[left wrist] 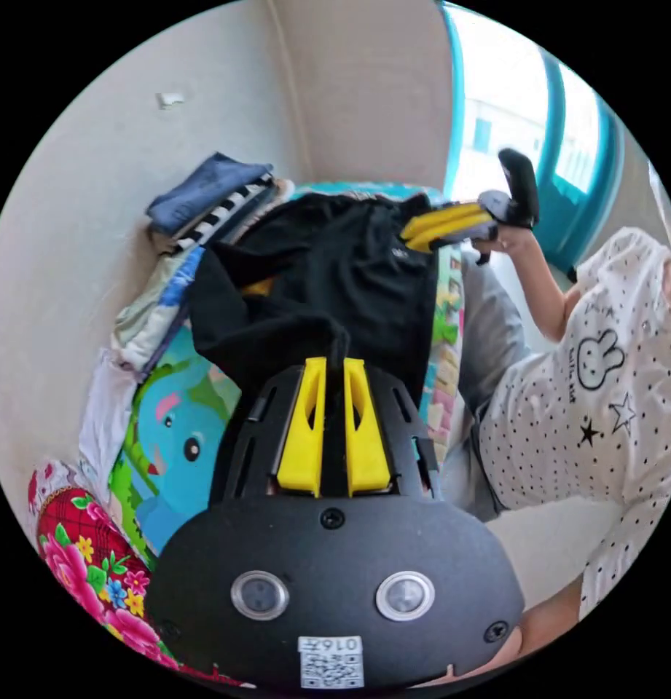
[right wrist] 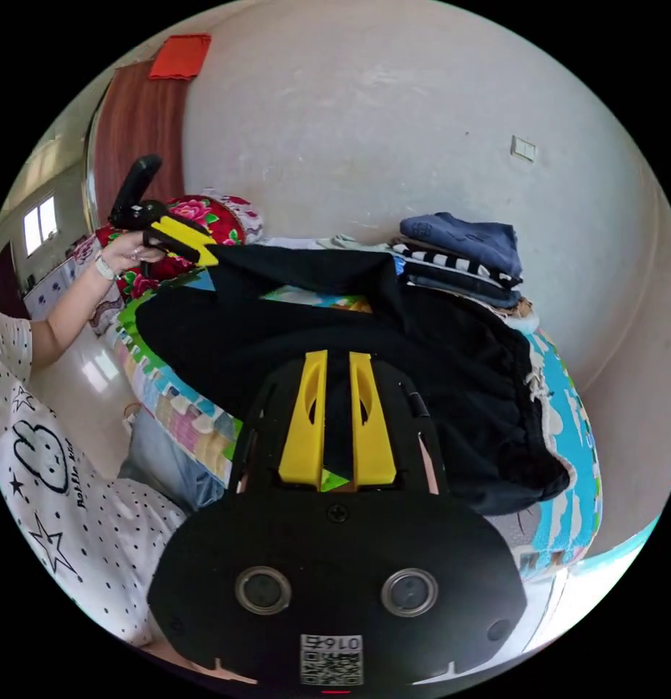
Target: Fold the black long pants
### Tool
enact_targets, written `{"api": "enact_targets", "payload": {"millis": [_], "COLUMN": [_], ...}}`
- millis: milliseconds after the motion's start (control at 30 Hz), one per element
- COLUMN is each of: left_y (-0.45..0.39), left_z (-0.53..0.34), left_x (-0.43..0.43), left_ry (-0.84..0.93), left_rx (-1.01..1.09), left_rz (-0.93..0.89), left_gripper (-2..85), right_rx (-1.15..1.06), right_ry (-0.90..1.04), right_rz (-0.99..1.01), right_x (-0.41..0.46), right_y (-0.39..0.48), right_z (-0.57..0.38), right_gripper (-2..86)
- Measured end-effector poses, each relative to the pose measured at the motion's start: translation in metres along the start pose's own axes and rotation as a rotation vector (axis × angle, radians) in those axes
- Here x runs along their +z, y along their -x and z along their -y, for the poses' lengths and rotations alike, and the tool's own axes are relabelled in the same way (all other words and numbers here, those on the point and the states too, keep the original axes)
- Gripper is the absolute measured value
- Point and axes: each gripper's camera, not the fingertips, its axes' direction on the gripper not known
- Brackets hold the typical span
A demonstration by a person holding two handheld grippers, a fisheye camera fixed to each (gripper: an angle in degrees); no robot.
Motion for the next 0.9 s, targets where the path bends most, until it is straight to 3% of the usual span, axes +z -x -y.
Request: {"api": "enact_targets", "payload": {"millis": [133,267,333,433,600,700,900], "left_y": [-0.044,-0.042,-0.036,-0.026,0.025,0.058,0.082], "left_z": [0.004,-0.002,-0.006,-0.017,-0.062,-0.081,-0.091], "left_x": [0.041,0.034,0.036,0.024,-0.006,0.006,0.030], "left_ry": [0.030,-0.122,-0.088,-0.097,-0.253,-0.202,-0.272], "left_rx": [0.027,-0.144,-0.199,-0.246,-0.551,-0.682,-0.751], "left_rz": [0.075,0.109,0.076,0.034,-0.049,-0.109,-0.298], "left_gripper": [5.6,5.6,5.5,5.6,4.6,6.6,9.9], "right_rx": [-0.178,-0.372,-0.432,-0.420,-0.375,-0.344,-0.388], "right_ry": [0.069,0.131,0.138,0.152,0.214,0.236,0.226], "right_rz": [0.142,0.238,0.236,0.181,0.240,0.268,0.218], "right_x": [0.046,0.094,0.112,0.138,0.160,0.170,0.179], "right_y": [0.054,0.113,0.136,0.153,0.154,0.152,0.168], "right_z": [0.024,0.027,0.024,0.020,0.010,0.003,-0.015], "right_gripper": [7.9,9.2,9.1,8.4,7.8,7.8,7.9]}}
